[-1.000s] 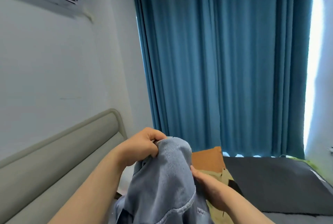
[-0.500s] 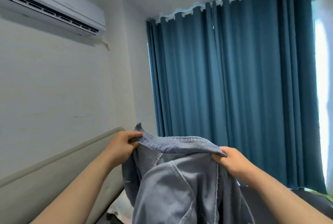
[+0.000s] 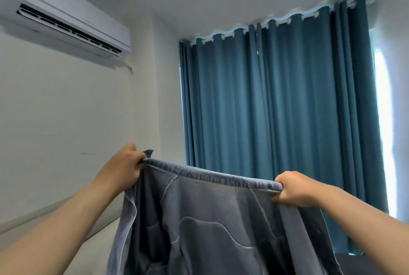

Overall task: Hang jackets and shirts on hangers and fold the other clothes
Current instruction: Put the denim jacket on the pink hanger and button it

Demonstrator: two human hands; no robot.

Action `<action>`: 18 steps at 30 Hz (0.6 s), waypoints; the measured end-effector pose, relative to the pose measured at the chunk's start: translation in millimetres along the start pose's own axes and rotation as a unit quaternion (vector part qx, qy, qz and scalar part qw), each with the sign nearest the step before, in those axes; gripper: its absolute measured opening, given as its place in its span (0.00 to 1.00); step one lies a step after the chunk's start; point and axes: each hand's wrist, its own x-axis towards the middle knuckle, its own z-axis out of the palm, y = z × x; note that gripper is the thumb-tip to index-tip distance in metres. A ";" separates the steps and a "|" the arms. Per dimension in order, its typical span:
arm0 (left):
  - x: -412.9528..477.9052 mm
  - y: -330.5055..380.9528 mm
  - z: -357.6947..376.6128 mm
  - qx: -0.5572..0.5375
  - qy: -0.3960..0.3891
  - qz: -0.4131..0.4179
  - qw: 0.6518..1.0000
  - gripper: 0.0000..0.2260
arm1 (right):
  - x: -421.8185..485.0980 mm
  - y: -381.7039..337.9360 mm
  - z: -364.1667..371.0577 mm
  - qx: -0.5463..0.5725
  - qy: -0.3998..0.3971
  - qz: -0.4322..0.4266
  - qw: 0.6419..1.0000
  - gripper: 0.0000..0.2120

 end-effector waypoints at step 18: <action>12.8 -9.7 -63.0 -0.399 -0.112 -0.425 0.805 0.07 | 10.1 -64.1 -66.8 0.245 -0.073 0.025 0.966 0.16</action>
